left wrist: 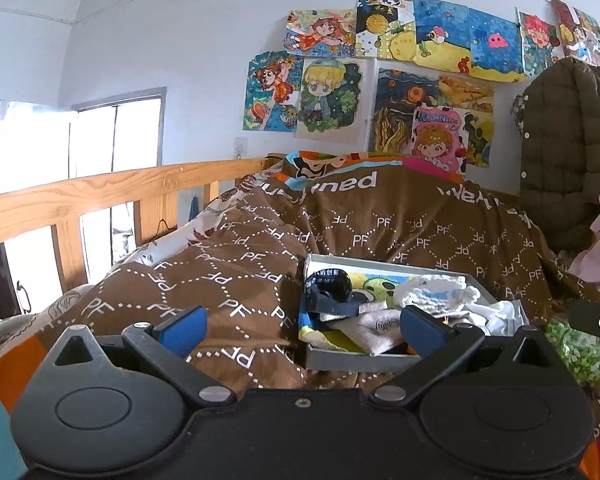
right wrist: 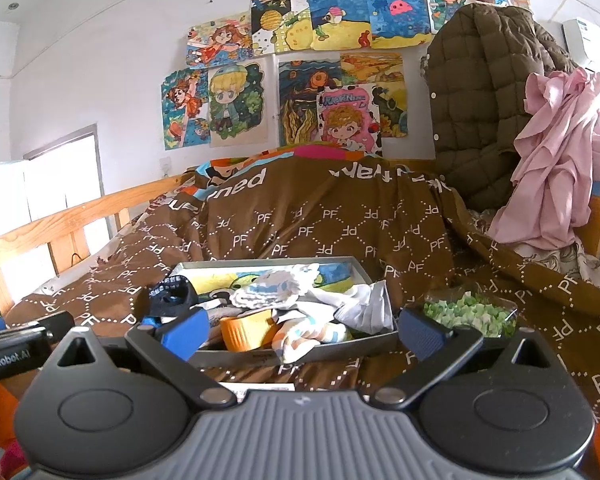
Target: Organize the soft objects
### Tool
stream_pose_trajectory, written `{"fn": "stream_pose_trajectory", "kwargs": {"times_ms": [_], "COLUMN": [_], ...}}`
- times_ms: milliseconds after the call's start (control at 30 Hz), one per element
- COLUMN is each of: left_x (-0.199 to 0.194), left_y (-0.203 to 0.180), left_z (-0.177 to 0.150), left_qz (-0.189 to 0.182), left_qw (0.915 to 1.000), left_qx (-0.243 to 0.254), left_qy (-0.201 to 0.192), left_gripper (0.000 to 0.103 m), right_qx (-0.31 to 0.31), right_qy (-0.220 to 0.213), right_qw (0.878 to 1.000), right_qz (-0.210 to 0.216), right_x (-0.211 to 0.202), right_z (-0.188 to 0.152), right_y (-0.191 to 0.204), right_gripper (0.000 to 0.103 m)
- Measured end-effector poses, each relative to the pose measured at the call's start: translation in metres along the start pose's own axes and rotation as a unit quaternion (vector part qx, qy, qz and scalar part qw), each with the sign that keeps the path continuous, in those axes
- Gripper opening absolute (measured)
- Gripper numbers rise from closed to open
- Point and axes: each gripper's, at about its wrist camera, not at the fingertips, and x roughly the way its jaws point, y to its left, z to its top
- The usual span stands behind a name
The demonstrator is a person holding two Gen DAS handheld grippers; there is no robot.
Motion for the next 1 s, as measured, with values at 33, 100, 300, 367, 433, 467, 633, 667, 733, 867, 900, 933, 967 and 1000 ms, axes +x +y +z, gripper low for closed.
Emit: {"fn": "stream_pose_trajectory", "kwargs": {"times_ms": [33,100,300,367,433,467,633,667,733,867,900,933,967,1000], "left_x": [-0.001,-0.004,-0.008,-0.01,-0.011,-0.012,-0.014,-0.015,-0.016,-0.017,-0.017,-0.017,-0.018,-0.018], "left_y": [0.0,-0.001,-0.001,-0.001,-0.001,0.0,0.003,0.004,0.005,0.006,0.006,0.006,0.007,0.007], "left_z": [-0.002,-0.005,-0.012,-0.012,-0.013,-0.013,-0.015,-0.015,-0.015,-0.015,-0.015,-0.016,-0.016,-0.017], "left_qz": [0.0,-0.001,0.002,0.004,0.004,0.006,0.01,0.011,0.013,0.015,0.016,0.016,0.017,0.018], "left_qw": [1.0,1.0,0.9999,0.9999,0.9999,0.9999,0.9999,0.9999,0.9998,0.9998,0.9997,0.9997,0.9997,0.9996], "left_qx": [0.0,0.001,0.005,0.005,0.005,0.004,-0.001,-0.002,-0.004,-0.007,-0.007,-0.008,-0.008,-0.008], "left_qy": [0.001,0.004,0.011,0.011,0.012,0.012,0.013,0.013,0.013,0.014,0.015,0.016,0.017,0.017], "left_gripper": [0.102,0.102,0.102,0.102,0.102,0.102,0.102,0.102,0.102,0.102,0.102,0.102,0.102,0.102], "right_qx": [0.001,0.001,0.005,0.007,0.009,0.009,0.01,0.01,0.01,0.011,0.011,0.01,0.01,0.01], "right_qy": [0.0,0.001,0.002,0.003,0.003,0.003,0.005,0.005,0.006,0.009,0.01,0.012,0.013,0.013], "right_qw": [1.0,1.0,1.0,1.0,1.0,1.0,1.0,1.0,1.0,1.0,1.0,1.0,1.0,1.0], "right_qz": [0.001,0.003,0.003,0.002,0.001,0.001,0.0,0.0,-0.001,-0.002,-0.002,-0.003,-0.003,-0.003], "right_x": [-0.001,-0.004,-0.009,-0.011,-0.012,-0.013,-0.016,-0.016,-0.017,-0.019,-0.019,-0.019,-0.02,-0.02], "right_z": [-0.001,-0.002,-0.005,-0.005,-0.006,-0.007,-0.008,-0.008,-0.009,-0.012,-0.013,-0.014,-0.014,-0.014], "right_y": [0.001,0.002,0.003,0.003,0.002,0.002,0.002,0.002,0.002,0.001,0.001,0.002,0.002,0.003], "right_gripper": [0.103,0.103,0.103,0.103,0.103,0.103,0.103,0.103,0.103,0.103,0.103,0.103,0.103,0.103]}}
